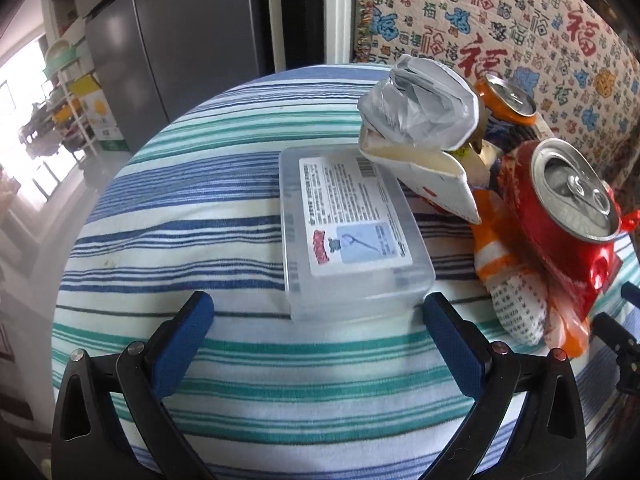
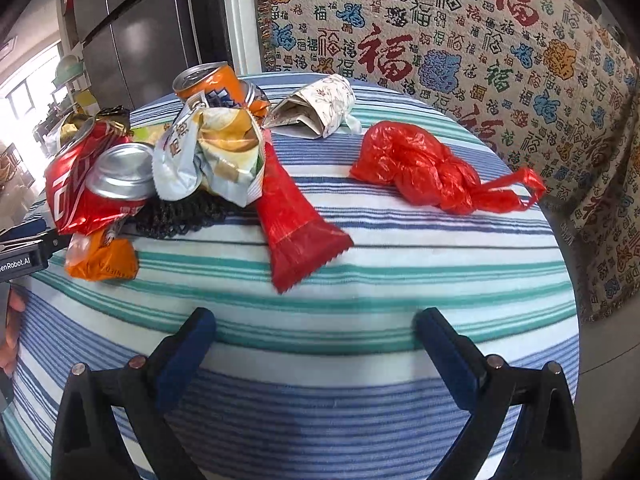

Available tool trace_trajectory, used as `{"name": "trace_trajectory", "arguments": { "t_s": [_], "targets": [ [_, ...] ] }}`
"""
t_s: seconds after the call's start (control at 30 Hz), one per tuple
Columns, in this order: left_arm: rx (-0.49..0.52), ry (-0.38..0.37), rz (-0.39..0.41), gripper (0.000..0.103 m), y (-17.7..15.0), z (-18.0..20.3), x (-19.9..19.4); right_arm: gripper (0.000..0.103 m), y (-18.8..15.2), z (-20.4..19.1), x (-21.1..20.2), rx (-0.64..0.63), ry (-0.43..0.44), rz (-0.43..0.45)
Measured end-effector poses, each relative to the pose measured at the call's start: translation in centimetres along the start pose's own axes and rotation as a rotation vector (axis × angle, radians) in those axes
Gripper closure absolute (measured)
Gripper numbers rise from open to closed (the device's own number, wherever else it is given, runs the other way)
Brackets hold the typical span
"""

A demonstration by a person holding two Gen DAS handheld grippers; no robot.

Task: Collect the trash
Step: 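Grasp the clear plastic box with the left tool while the right tool grasps the red wrapper, then carry the clear box and red wrapper over the blue wastebasket with both tools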

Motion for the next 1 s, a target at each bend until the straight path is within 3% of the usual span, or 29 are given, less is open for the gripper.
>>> {"name": "trace_trajectory", "arguments": {
  "t_s": [0.17, 0.23, 0.3, 0.37, 0.57, 0.77, 0.93, 0.97, 1.0],
  "targets": [
    [0.014, -0.01, 0.002, 0.0, 0.5, -0.1, 0.3, 0.004, 2.3, 0.3, 1.7, -0.025, 0.012, 0.003],
    [0.024, -0.018, 0.005, 0.0, 0.3, -0.3, 0.3, 0.021, 2.7, -0.4, 1.8, -0.056, 0.025, 0.019],
    [0.031, -0.025, 0.006, 0.0, 0.3, -0.3, 0.2, 0.05, 3.0, -1.0, 1.7, -0.095, 0.051, 0.036],
    [0.031, -0.027, 0.007, 0.0, 0.3, -0.3, 0.2, 0.067, 2.8, -1.4, 1.5, -0.109, 0.049, 0.046],
    [0.022, -0.08, 0.024, 0.002, 0.1, -1.2, -0.3, 0.067, 0.6, -0.3, -0.1, -0.024, 0.004, 0.051],
    [0.077, -0.04, 0.011, 0.001, -0.6, -3.5, -0.3, 0.067, -3.1, -0.6, -2.8, 0.071, -0.065, 0.06],
    [0.102, -0.052, 0.015, 0.0, -0.9, -3.4, -0.5, 0.064, -3.0, -1.1, -2.7, 0.058, -0.079, 0.055],
    [0.112, -0.059, 0.016, 0.0, -0.9, -3.1, -0.5, 0.052, -3.0, -0.9, -2.7, 0.067, -0.064, 0.054],
    [0.132, -0.074, 0.017, 0.0, -0.6, -2.7, -0.3, 0.034, -2.9, -0.6, -2.6, 0.076, -0.039, 0.052]
  ]
}}
Point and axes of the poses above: each gripper's, at about its wrist camera, not at the fingertips, and x roughly the way its jaws point, z to its right, y to its top, the point moved 1 cm from there along x, roughly the way its jaws point, and after that the axes turned 6 degrees about y, right-handed, at the moved point
